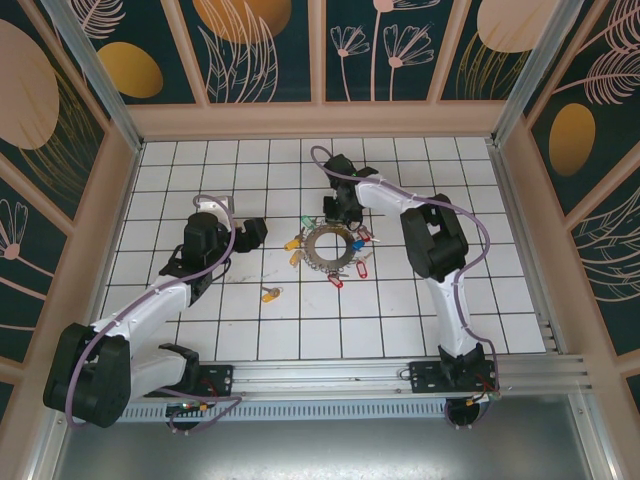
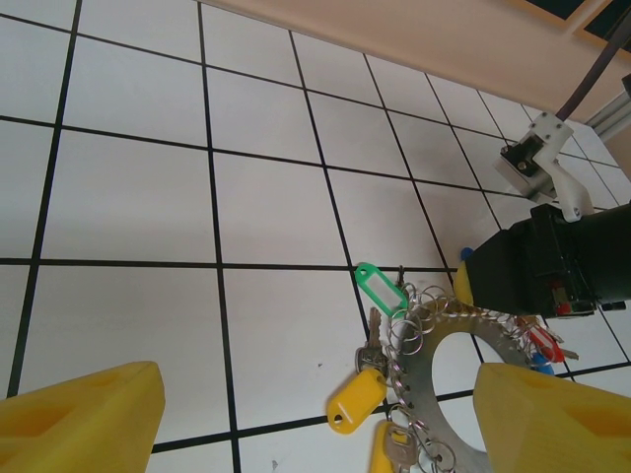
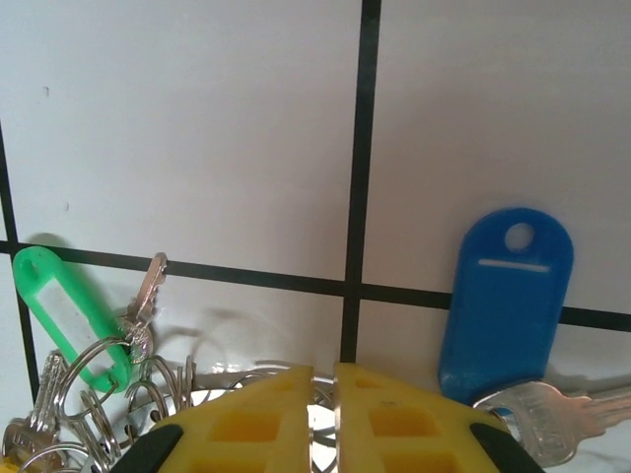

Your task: Put the keys on the keyring

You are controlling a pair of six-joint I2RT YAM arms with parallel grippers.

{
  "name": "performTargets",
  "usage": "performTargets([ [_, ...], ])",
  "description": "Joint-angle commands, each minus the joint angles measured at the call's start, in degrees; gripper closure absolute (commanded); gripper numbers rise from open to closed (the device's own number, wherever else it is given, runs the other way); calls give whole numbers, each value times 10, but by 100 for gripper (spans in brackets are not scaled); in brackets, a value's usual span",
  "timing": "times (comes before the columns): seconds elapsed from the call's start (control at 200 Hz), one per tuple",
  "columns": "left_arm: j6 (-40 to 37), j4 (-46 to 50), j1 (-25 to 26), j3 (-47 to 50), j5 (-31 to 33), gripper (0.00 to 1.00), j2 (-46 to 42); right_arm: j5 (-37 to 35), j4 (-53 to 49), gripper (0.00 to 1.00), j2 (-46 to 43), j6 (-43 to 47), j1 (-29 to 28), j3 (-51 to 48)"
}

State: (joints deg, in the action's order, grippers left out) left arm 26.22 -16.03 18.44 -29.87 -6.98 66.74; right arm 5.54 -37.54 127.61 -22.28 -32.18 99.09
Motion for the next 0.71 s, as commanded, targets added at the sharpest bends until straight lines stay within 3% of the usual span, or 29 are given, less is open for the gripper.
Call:
performTargets([
  [0.0, 5, 3, 2, 2, -1, 18, -3, 16, -25, 85, 9, 14, 3, 20],
  [0.701, 1, 5, 1, -2, -11, 18, 8, 18, -46, 82, 18, 8, -1, 42],
])
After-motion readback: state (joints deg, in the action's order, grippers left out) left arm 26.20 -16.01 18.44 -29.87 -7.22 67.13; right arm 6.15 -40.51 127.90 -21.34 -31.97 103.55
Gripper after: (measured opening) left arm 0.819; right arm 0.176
